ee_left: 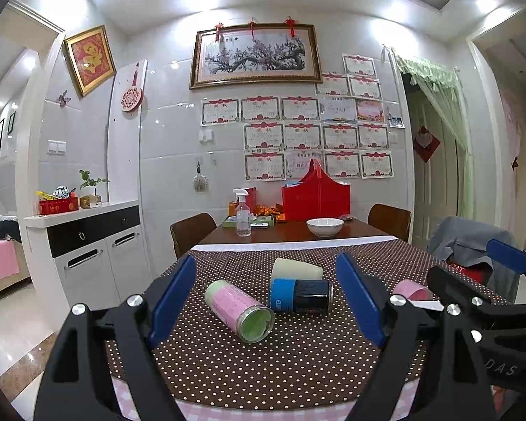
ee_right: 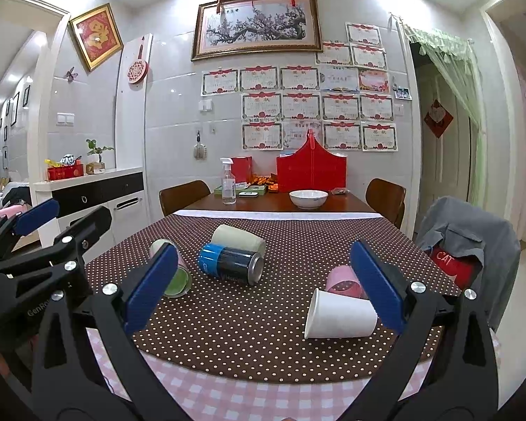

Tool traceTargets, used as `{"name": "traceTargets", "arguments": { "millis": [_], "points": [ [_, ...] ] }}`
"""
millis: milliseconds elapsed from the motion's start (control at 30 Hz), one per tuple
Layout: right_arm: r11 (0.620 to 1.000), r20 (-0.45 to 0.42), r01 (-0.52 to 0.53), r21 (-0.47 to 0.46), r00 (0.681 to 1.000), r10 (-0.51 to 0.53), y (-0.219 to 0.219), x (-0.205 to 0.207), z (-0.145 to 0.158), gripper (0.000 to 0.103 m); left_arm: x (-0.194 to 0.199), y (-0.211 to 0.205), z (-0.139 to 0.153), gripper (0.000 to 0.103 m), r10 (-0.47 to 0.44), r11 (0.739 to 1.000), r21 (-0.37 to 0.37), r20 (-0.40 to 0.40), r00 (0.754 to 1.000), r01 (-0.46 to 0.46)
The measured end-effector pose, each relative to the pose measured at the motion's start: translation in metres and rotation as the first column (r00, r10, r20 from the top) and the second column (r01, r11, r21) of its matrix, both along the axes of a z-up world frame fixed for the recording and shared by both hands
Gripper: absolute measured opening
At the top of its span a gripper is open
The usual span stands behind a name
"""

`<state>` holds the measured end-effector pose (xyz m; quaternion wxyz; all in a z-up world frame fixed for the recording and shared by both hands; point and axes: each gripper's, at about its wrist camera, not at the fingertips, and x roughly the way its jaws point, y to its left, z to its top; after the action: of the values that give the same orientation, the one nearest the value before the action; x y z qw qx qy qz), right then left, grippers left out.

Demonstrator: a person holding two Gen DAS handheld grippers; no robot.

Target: Flip cup upside down

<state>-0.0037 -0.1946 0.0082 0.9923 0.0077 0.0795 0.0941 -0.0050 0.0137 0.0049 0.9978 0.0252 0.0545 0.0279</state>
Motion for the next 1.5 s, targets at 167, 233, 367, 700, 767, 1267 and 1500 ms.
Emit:
{"name": "traceTargets", "arguments": {
  "millis": [167, 233, 367, 700, 767, 1267, 1500],
  "points": [
    [1.000, -0.027, -0.005, -0.013, 1.000, 0.005, 0.003, 0.012, -0.002, 0.097, 0.015, 0.002, -0.003, 0.081, -0.010, 1.000, -0.002, -0.040, 0.999, 0.010],
    [1.000, -0.043, -0.010, -0.015, 0.999, 0.010, 0.004, 0.019, -0.003, 0.097, 0.023, 0.005, -0.006, 0.081, -0.021, 1.000, -0.007, -0.064, 0.998, 0.021],
    [1.000, -0.072, -0.021, -0.013, 0.997, 0.020, 0.006, 0.033, -0.005, 0.097, 0.042, 0.013, -0.011, 0.081, -0.062, 0.998, -0.034, -0.125, 0.990, 0.058],
    [0.999, -0.168, -0.036, -0.031, 0.985, 0.030, 0.011, 0.081, -0.015, 0.097, 0.101, 0.023, -0.029, 0.081, -0.111, 0.993, -0.076, -0.280, 0.954, 0.093],
    [0.999, -0.189, -0.036, -0.026, 0.981, 0.030, 0.009, 0.091, -0.016, 0.097, 0.113, 0.022, -0.032, 0.081, -0.126, 0.991, -0.084, -0.319, 0.939, 0.105],
    [0.997, -0.357, -0.078, -0.021, 0.932, 0.065, 0.001, 0.181, -0.008, 0.097, 0.228, 0.019, -0.039, 0.081, -0.286, 0.946, -0.299, -0.574, 0.767, 0.130],
    [0.999, -0.351, 0.005, -0.035, 0.936, -0.017, -0.027, 0.203, -0.007, 0.097, 0.267, -0.003, -0.057, 0.081, -0.373, 0.916, -0.382, -0.687, 0.624, 0.127]
  ]
}}
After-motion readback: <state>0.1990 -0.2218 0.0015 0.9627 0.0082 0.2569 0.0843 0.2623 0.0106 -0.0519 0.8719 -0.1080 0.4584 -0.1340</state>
